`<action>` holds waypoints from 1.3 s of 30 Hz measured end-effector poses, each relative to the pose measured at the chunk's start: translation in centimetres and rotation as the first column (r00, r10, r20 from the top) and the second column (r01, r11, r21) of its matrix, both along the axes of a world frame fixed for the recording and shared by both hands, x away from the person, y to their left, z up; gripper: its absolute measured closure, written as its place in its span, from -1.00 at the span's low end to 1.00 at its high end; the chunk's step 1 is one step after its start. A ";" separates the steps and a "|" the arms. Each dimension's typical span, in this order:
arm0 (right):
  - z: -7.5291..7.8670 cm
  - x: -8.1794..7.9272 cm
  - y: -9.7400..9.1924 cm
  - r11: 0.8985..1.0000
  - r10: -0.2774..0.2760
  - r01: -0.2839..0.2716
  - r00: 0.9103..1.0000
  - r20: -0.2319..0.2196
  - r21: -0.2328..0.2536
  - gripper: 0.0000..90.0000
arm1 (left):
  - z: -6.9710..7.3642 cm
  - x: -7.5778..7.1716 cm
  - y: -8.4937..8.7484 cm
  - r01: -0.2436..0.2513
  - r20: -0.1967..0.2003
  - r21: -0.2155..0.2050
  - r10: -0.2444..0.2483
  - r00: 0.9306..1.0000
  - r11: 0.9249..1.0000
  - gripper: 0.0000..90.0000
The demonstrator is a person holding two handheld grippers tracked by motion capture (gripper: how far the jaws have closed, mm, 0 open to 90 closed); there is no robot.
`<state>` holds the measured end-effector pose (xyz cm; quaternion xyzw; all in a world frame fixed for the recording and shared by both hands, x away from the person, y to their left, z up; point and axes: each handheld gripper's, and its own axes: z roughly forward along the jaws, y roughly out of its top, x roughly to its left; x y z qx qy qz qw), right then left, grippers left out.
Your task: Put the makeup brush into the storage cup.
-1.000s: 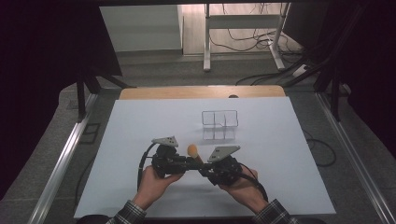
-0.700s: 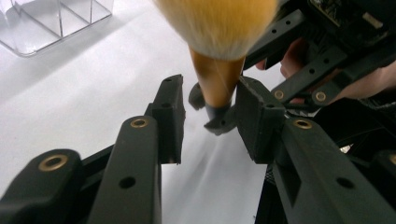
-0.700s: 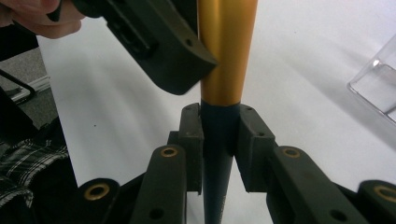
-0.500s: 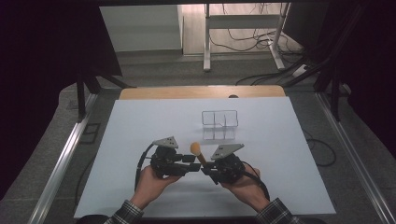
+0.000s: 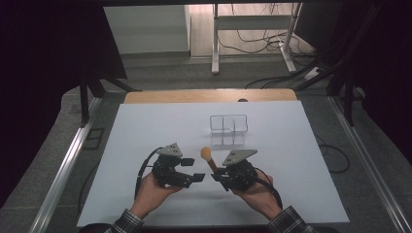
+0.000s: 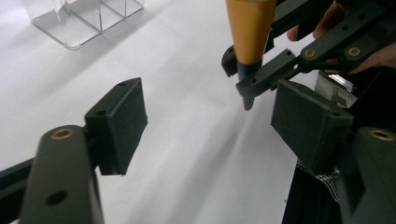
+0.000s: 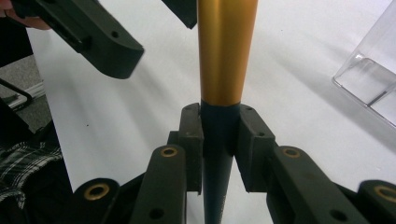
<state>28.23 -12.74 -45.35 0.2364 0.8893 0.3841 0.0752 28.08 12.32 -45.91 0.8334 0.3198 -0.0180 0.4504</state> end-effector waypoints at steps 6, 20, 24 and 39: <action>0.2 0.0 -0.4 1.000 -0.002 0.002 1.000 0.004 0.005 0.63 | -0.2 -0.1 0.5 -0.017 0.013 0.024 0.017 1.000 1.000 -0.61; 0.3 0.1 -1.1 1.000 -0.004 0.004 1.000 0.016 0.007 0.63 | -0.6 -0.4 1.7 -0.041 0.034 0.081 0.038 0.999 0.996 -0.86; 0.4 0.2 -1.5 1.000 -0.010 0.010 1.000 0.018 0.010 0.63 | -0.8 -0.4 1.9 -0.043 0.031 0.101 0.041 0.999 0.994 -0.91; 0.3 0.7 -2.7 0.999 -0.031 0.031 0.999 0.009 0.031 0.63 | -1.5 -0.4 2.8 -0.052 0.002 0.124 0.052 0.999 0.991 -0.97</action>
